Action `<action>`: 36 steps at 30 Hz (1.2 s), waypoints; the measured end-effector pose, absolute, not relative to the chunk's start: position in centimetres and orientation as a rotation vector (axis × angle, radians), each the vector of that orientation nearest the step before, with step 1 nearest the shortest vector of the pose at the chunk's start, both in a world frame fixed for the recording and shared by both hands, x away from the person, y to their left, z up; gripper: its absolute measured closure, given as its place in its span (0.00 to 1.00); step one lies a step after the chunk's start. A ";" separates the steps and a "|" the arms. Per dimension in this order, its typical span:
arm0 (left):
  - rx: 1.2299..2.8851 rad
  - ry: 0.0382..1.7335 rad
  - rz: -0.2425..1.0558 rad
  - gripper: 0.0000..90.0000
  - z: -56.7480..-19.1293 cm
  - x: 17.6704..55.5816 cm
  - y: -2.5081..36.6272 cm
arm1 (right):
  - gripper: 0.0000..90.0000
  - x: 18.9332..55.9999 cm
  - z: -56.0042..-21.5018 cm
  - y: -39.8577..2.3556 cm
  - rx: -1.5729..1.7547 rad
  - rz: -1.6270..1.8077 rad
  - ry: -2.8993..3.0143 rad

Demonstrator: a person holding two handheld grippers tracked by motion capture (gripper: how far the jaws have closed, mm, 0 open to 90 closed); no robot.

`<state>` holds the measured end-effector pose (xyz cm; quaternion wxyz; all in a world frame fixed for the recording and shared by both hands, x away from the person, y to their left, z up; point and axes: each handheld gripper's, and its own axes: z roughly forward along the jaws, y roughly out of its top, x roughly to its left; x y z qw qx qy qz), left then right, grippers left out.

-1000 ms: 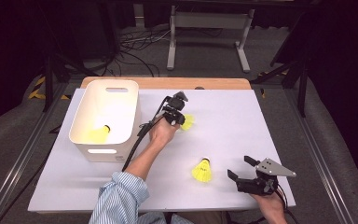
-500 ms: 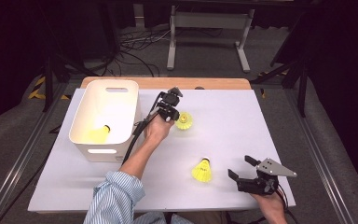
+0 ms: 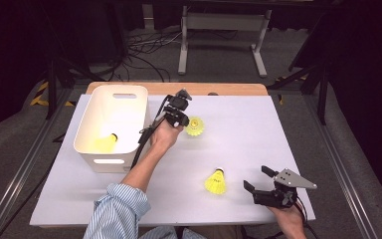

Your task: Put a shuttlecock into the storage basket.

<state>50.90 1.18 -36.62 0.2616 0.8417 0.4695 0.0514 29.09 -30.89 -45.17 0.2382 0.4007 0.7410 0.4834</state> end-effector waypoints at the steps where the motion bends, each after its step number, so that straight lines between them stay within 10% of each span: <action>1: 2.275 1.272 0.137 1.00 -36.5 50.9 1.2 | 0.15 29.1 -45.2 -30.9 1.098 1.323 2.031; 36: 2.270 1.227 0.168 0.99 -32.4 49.1 3.7 | 0.15 29.1 -45.2 -30.9 1.094 1.322 2.034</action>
